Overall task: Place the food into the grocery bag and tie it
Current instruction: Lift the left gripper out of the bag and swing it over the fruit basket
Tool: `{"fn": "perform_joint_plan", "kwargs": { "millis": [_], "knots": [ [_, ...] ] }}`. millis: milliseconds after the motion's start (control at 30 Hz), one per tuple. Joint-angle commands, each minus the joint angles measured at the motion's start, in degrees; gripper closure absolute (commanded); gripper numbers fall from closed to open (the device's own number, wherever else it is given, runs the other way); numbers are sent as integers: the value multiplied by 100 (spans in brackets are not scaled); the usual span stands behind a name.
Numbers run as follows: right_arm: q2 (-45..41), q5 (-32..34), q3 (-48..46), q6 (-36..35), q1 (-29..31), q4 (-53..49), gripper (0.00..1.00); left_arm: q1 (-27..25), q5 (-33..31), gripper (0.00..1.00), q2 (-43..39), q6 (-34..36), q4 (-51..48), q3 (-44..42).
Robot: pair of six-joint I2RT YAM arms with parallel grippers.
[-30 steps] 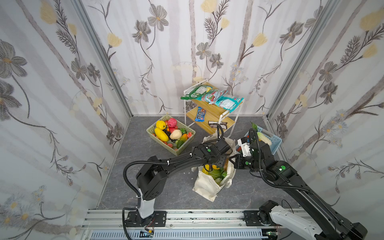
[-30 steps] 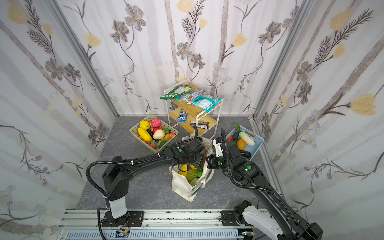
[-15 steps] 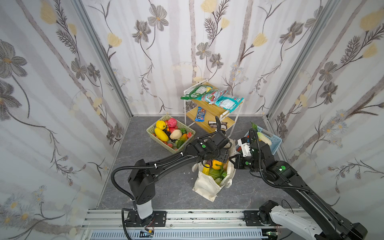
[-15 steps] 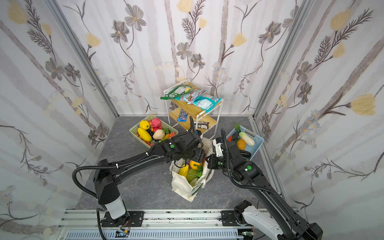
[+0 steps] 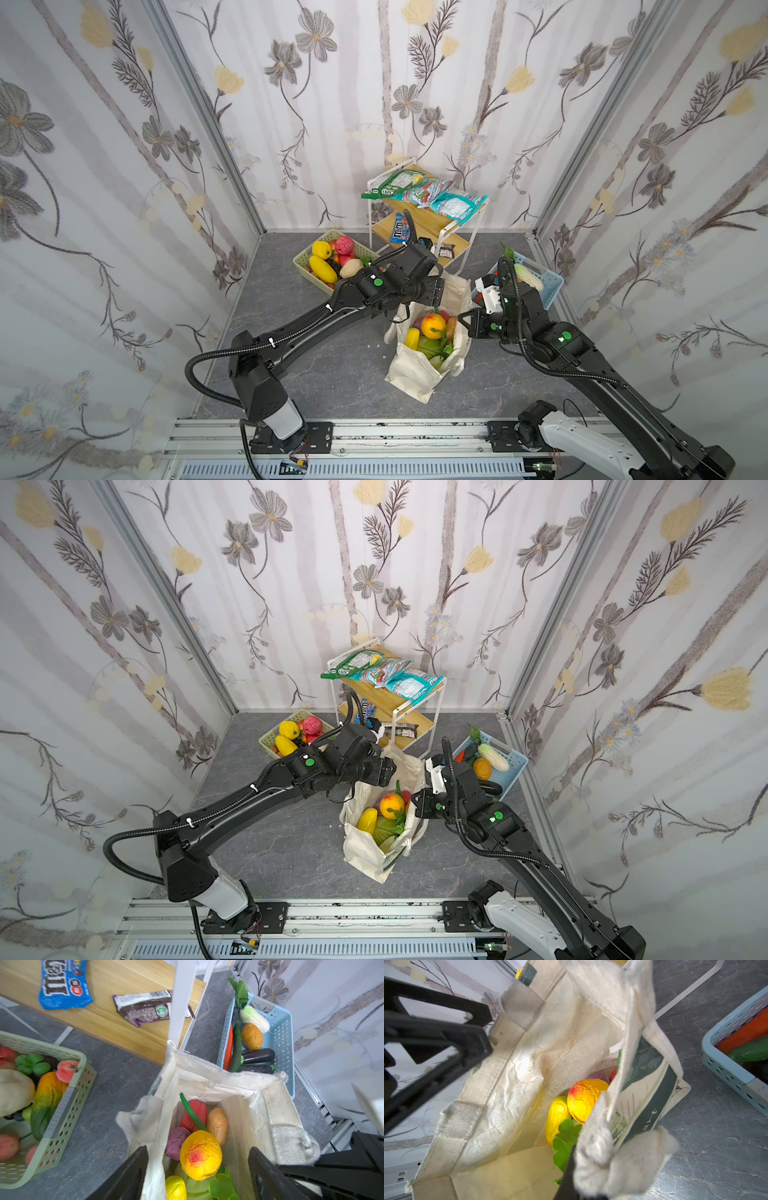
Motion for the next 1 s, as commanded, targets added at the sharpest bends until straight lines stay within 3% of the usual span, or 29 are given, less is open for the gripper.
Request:
{"fn": "perform_joint_plan", "kwargs": {
  "millis": [0, 967],
  "knots": [
    [-6, 7, -14, 10, 11, 146, 97, 121, -222, 21, -181, 81, -18, -63],
    [76, -28, 50, 35, 19, 148, 98, 1997, -512, 21, -985, 240, -237, -1218]
  ]
}}
